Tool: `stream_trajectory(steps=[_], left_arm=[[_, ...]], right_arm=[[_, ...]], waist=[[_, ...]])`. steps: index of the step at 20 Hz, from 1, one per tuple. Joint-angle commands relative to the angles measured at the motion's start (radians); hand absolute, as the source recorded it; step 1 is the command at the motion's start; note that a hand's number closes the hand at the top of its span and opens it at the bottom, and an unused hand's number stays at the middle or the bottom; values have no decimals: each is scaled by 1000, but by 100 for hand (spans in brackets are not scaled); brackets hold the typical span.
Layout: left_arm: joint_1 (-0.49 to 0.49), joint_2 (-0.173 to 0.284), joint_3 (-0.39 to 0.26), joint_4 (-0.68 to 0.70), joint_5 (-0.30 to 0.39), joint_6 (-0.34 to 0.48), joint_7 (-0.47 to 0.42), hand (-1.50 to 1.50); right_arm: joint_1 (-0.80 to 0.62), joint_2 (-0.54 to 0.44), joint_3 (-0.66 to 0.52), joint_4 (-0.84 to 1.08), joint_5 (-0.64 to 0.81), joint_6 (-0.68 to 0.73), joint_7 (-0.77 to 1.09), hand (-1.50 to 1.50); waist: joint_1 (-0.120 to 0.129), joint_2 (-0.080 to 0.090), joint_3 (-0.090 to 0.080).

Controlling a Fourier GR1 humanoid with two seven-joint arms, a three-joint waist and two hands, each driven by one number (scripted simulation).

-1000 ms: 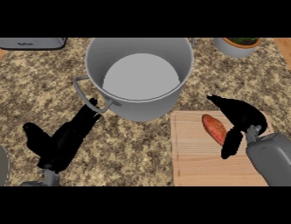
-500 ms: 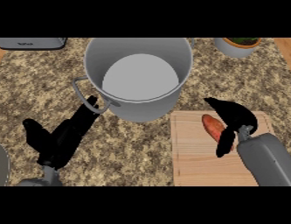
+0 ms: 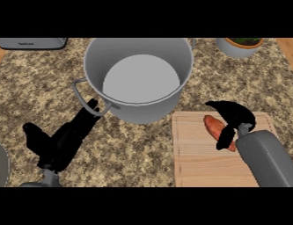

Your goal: Pick the sweet potato from the cutting board and place it in the pot

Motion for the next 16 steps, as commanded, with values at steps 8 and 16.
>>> stream_trajectory(steps=[8,16], left_arm=[[-40,-25,13,6,-15,9,42,0],[13,-13,32,-4,-18,-1,4,0]], right_arm=[[31,44,-5,-16,26,-5,-153,150],[137,268,-13,-93,79,-241,243,150]], waist=[[-4,-1,0],[-28,-11,-2]])
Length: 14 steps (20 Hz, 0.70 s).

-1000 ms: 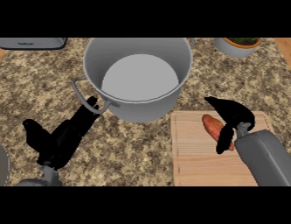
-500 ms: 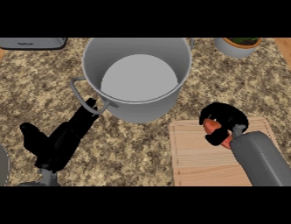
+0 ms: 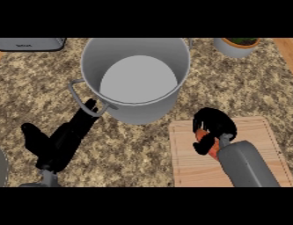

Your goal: Pick the sweet potato from the cutting board and place it in the pot

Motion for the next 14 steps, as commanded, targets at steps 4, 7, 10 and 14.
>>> stream_trajectory(steps=[4,7,10,14], left_arm=[[21,4,21,5,18,3,7,0],[15,-2,0,2,8,-4,2,0],[-7,18,7,-10,11,-14,23,0],[20,15,8,2,4,-8,10,0]], right_arm=[[142,120,0,-92,-3,-316,464,150],[162,121,136,-157,20,-426,653,150],[160,122,289,-231,75,-536,863,150],[152,122,364,-305,278,-549,1044,150]], waist=[[-32,-20,-2],[-6,-20,-2],[12,-16,-1],[-10,-26,-6]])
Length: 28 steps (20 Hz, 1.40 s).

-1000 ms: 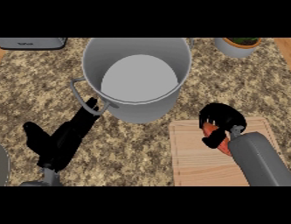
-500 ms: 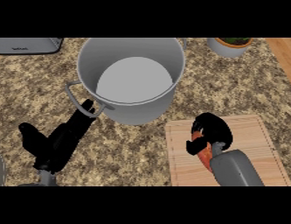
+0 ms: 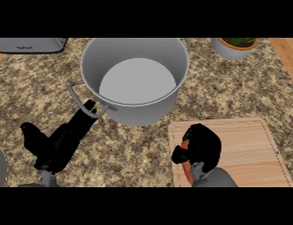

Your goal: Pick the sweet potato from the cutting board and place it in the pot

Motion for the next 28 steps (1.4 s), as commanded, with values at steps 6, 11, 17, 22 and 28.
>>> stream_trajectory(steps=[6,11,17,22,28], left_arm=[[12,-19,-2,20,-14,27,-2,0],[-1,-13,-15,-11,-19,16,1,0],[3,-17,-27,-16,-3,-2,9,0],[-28,-30,-37,3,-7,3,17,0],[-56,-11,-29,7,-7,-15,20,0]], right_arm=[[-56,11,165,-248,310,-12,363,150],[-150,11,197,-379,439,112,364,150],[-285,11,138,-473,441,157,365,150],[-416,11,59,-446,406,202,365,150],[-593,11,-85,-289,311,211,365,150]], waist=[[-25,-10,-3],[-6,-7,-1],[25,6,0],[39,15,0],[67,25,1]])
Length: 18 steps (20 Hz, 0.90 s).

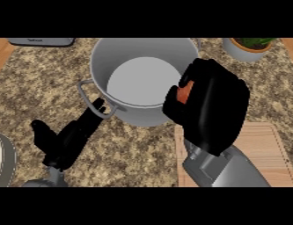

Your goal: Pick the sweet potato from the cutting board and place it in the pot

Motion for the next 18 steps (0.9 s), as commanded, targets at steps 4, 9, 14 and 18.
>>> stream_trajectory(steps=[4,9,14,18], left_arm=[[-51,-12,5,29,-9,11,-5,0],[-32,5,-1,32,-5,-19,-9,0],[-77,1,10,31,5,-15,6,0],[-42,-21,-20,41,-9,-16,-14,0]], right_arm=[[-247,13,-129,221,-119,7,243,150],[-392,13,-191,473,-163,-87,183,150],[-491,13,-270,698,-211,-199,92,150],[-508,13,-282,831,-247,-329,39,150]], waist=[[15,12,2],[23,17,2],[28,22,3],[35,23,3]])
